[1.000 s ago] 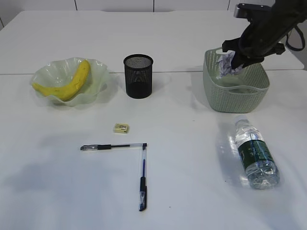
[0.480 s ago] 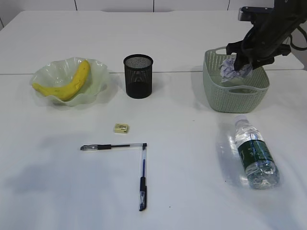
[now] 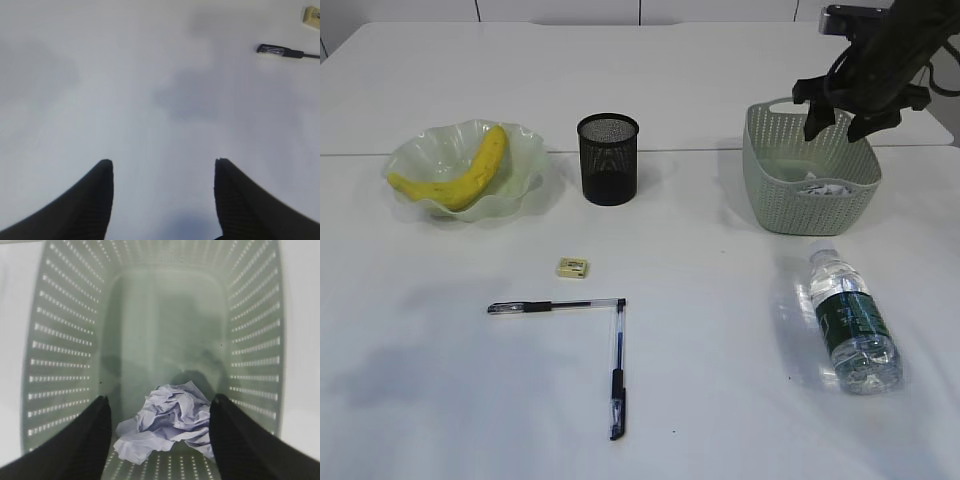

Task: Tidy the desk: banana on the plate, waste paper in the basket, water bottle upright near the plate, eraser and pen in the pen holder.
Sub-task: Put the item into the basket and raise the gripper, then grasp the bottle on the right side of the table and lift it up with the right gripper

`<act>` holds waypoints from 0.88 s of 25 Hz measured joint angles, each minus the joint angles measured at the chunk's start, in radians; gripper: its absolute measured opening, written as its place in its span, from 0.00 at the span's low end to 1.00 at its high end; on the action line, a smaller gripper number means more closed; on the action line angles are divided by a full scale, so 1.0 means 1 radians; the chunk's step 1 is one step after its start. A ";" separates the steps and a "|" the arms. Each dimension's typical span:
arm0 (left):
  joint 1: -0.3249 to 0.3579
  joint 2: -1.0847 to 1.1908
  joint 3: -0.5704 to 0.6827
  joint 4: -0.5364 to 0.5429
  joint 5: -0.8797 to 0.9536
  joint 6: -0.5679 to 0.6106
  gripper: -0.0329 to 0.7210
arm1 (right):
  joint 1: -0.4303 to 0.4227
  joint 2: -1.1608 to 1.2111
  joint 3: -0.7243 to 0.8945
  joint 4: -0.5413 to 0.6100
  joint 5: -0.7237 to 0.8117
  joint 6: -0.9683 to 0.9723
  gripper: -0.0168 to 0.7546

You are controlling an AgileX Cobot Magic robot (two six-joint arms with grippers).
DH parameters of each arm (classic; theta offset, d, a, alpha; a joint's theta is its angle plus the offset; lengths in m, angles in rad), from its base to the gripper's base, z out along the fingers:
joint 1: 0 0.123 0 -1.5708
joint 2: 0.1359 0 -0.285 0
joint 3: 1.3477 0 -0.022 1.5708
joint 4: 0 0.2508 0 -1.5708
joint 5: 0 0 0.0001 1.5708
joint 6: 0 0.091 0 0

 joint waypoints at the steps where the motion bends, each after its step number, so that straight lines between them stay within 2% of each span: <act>1: 0.000 0.000 0.000 0.000 0.000 0.000 0.65 | 0.000 -0.004 -0.017 0.002 0.020 0.001 0.62; 7: 0.000 0.000 0.000 0.000 0.002 0.000 0.65 | 0.000 -0.091 -0.043 0.065 0.072 0.003 0.62; 15: 0.000 0.000 0.000 0.000 0.002 0.000 0.64 | 0.000 -0.201 -0.045 0.093 0.231 -0.009 0.62; 22: 0.000 0.000 0.000 -0.002 0.006 0.054 0.63 | 0.000 -0.326 0.078 0.133 0.277 -0.034 0.62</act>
